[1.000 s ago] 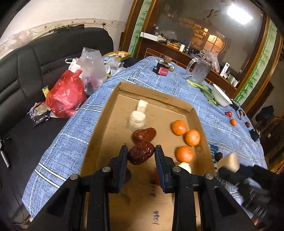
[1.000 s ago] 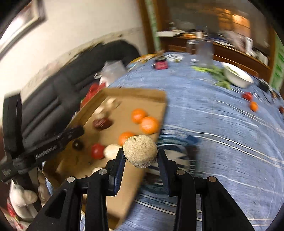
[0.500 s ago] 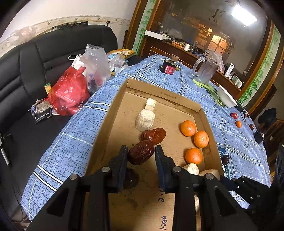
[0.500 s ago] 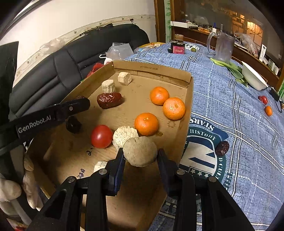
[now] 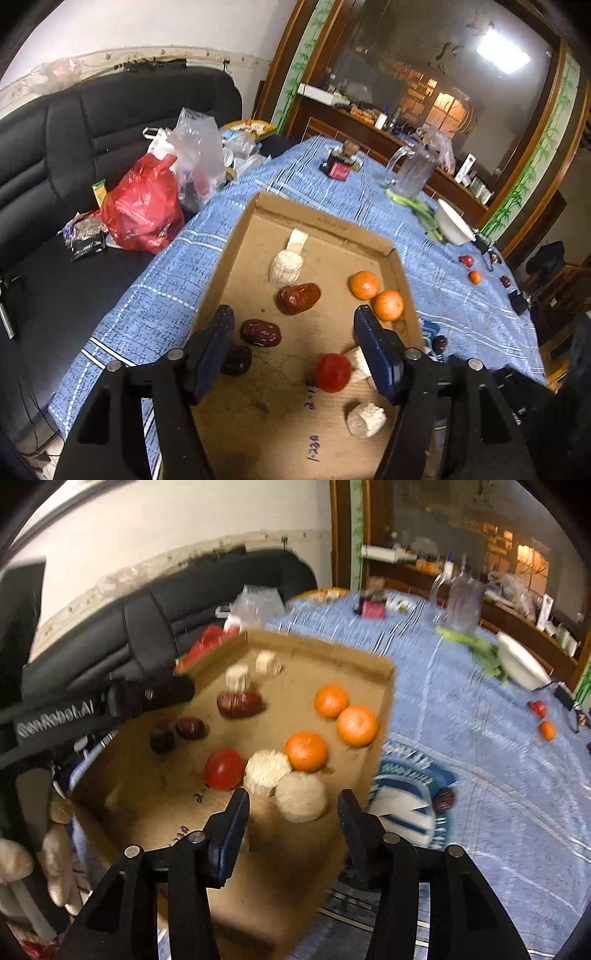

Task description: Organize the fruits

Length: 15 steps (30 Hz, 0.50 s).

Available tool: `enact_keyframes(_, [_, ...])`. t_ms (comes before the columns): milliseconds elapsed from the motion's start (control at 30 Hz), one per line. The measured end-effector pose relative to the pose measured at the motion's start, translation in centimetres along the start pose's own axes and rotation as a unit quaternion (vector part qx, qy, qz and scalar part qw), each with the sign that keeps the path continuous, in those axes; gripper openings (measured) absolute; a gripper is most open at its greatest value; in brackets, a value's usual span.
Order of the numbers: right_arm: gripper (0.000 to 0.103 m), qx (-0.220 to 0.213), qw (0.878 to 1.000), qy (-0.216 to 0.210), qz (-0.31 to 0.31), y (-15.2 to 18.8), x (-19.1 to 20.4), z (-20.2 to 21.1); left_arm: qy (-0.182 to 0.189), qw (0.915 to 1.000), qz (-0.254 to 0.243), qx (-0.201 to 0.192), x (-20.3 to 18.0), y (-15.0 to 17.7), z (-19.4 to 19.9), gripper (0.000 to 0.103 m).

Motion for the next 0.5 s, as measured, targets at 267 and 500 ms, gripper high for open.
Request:
enact_keyframes(267, [0.070, -0.072, 0.987, 0.058, -0.129, 1.0, -9.0, 8.2, 0.014, 0.9994, -0.020, -0.026, -2.5, -0.4, 2.9, 0.074])
enact_keyframes(500, [0.071, -0.063, 0.975, 0.084, -0.194, 5.2, -11.3, 10.1, 0.005, 0.9927, -0.105, -0.059, -8.4, 1.9, 5.7, 0.078])
Point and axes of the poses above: each gripper's, at about its wrist camera, not at the fingertips, and z roughly against the way its jaws point, x to its left, y to its underside, the point moved 6 cm from there along -z, roughly the way its jaws point, and after that the axes turned 5 degrees about -x, right-handed, at the moved point
